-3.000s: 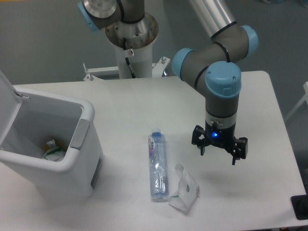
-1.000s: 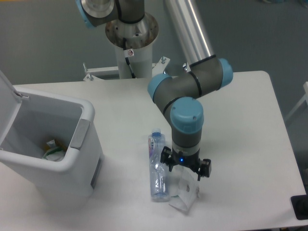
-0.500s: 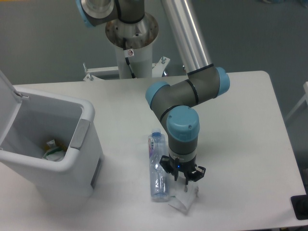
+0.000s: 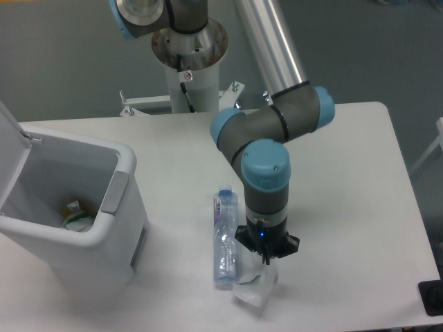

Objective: Place the trash in the trash can
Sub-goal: 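Close the gripper on the wrapper and lift it, then carry the wrapper over the white bin and open the gripper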

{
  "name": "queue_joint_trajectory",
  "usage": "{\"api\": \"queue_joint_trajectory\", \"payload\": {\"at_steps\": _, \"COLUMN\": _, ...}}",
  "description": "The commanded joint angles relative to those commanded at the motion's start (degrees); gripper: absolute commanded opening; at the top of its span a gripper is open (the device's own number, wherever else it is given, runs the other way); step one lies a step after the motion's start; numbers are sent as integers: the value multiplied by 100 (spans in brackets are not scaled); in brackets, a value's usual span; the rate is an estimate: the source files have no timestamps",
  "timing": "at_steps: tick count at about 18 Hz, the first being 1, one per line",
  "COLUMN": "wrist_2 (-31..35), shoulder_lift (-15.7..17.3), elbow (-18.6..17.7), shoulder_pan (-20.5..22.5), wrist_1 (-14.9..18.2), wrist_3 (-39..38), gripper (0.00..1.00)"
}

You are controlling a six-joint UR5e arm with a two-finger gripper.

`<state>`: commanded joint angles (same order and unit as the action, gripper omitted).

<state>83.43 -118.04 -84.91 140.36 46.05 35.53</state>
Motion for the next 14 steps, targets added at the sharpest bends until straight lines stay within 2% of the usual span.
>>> {"api": "queue_joint_trajectory", "payload": {"at_steps": 6, "wrist_2": -440, "shoulder_lift": 711, "elbow": 299, "shoulder_pan": -35, "wrist_1": 0, "wrist_3": -924, "gripper": 0}}
{"api": "queue_joint_trajectory", "payload": {"at_steps": 11, "wrist_2": -994, "shoulder_lift": 1344, "elbow": 308, "shoulder_pan": -78, "wrist_1": 0, "wrist_3": -1057, "gripper": 0}}
{"api": "queue_joint_trajectory", "payload": {"at_steps": 14, "wrist_2": -1161, "shoulder_lift": 1626, "elbow": 300, "shoulder_pan": -332, "wrist_1": 9, "wrist_3": -1188, "gripper": 0}}
